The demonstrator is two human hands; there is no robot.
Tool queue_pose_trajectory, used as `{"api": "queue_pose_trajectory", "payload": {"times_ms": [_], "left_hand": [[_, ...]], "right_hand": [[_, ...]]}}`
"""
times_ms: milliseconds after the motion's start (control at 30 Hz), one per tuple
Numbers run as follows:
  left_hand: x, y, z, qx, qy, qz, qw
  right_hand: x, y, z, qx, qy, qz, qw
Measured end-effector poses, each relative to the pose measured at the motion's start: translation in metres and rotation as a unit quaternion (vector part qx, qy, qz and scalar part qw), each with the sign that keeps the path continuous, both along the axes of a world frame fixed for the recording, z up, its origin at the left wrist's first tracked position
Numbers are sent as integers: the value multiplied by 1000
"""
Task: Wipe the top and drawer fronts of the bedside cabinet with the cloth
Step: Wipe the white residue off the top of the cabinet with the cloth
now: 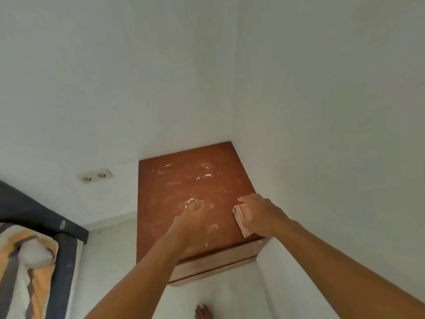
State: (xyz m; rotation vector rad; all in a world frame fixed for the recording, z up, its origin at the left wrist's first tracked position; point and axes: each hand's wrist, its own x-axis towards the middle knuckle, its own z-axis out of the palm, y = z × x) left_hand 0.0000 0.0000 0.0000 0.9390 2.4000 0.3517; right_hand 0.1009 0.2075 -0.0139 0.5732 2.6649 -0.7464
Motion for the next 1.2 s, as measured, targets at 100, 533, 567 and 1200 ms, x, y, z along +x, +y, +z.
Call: {"api": "queue_pose_trajectory", "payload": {"times_ms": [100,533,567,1200], "left_hand": [[-15,28,-61,-70,-24,-22,997],[-71,103,-203,-129,98,-76,984],[-71,102,-202,-129,102,-77,983],[-338,190,-190,-48,121,7,991]], "right_hand": [[-12,18,-86,27,-22,10,999],[-37,25,-221,172,27,-15,985],[-36,26,-224,174,34,-19,984],[-375,157,-194,82,165,-28,982]]}}
